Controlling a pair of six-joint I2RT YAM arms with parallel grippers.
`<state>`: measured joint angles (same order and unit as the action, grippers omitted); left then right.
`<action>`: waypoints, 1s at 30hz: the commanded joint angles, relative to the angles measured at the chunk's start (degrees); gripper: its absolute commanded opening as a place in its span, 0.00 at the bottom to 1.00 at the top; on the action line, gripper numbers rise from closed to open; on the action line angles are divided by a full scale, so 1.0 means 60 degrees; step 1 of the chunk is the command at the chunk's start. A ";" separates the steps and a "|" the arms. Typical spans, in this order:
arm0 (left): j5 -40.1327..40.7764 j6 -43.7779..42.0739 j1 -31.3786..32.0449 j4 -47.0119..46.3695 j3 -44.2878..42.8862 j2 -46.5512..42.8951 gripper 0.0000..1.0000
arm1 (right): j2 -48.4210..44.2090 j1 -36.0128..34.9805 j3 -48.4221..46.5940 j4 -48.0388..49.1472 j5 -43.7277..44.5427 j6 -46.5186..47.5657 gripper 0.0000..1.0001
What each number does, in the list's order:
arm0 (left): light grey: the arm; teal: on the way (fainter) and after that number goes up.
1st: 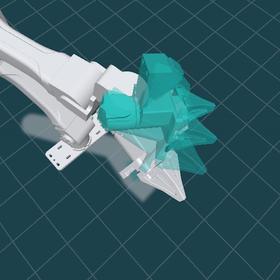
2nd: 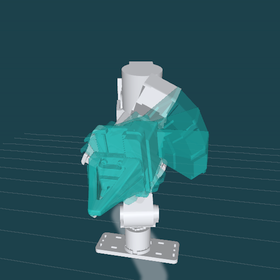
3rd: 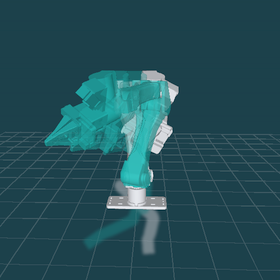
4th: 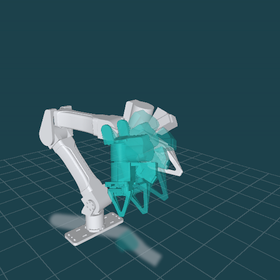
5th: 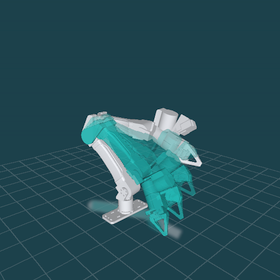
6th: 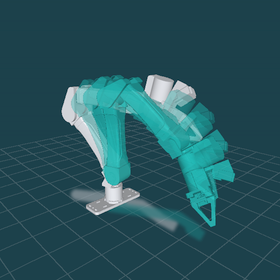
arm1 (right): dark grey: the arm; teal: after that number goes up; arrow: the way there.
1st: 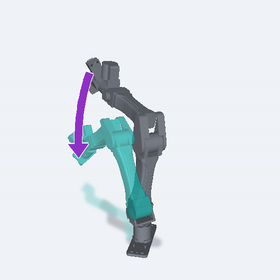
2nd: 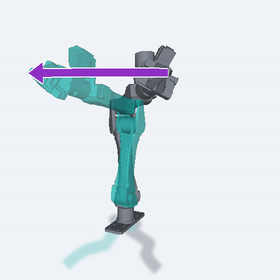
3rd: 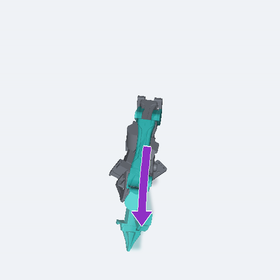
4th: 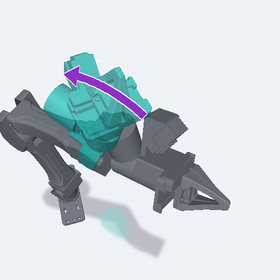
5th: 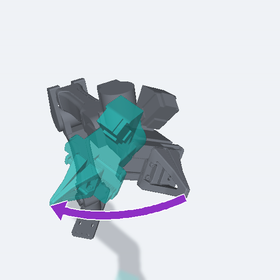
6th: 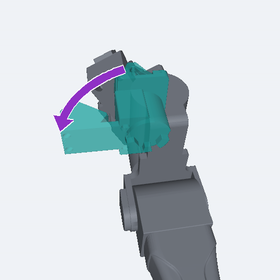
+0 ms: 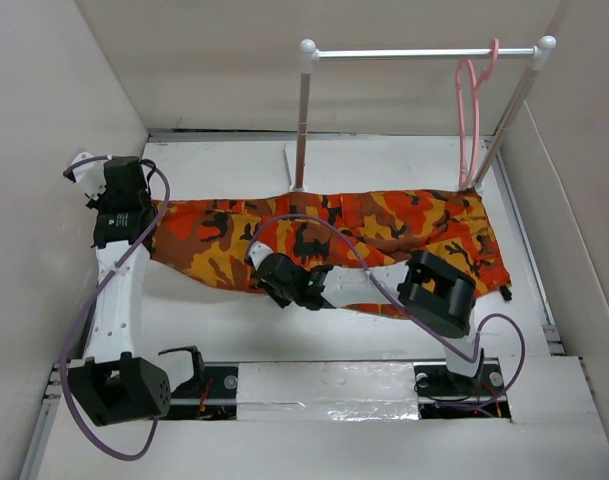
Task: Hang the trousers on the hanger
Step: Flatten out the trousers at the center of the board.
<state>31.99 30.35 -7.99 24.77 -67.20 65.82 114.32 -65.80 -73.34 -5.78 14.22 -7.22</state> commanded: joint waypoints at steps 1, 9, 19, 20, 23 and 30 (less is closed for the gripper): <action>0.0820 -0.0444 -0.0046 0.0731 -0.0210 -0.0248 0.00 | -0.1469 -0.0487 0.0778 -0.0516 0.0560 0.0076 0.00; 0.1291 -0.0941 -0.0176 0.0794 0.1134 -0.0892 0.00 | -0.3131 -0.1089 0.2467 -0.0429 -0.1226 0.0281 0.00; 0.1070 -0.0151 -0.0177 0.0545 0.1388 0.2124 0.20 | -0.2720 -0.1278 0.2599 -0.0136 -0.1724 0.0310 0.20; 0.0998 -0.0209 -0.0177 0.0471 0.1226 0.2299 0.22 | -0.2793 -0.1279 0.2614 -0.0121 -0.1783 0.0310 0.23; 0.1084 -0.0282 -0.0177 0.0602 0.0391 0.3075 0.23 | -0.3130 -0.1279 0.2643 -0.0164 -0.2002 0.0369 0.39; 0.0837 -0.0355 -0.0177 0.0472 0.0417 0.3242 0.44 | -0.4287 -0.1279 0.2702 -0.0501 -0.2136 0.0763 0.62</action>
<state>37.32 28.34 -8.75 28.32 -65.56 88.79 92.86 -72.86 -56.86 -9.06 2.17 -4.64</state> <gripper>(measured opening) 0.412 0.614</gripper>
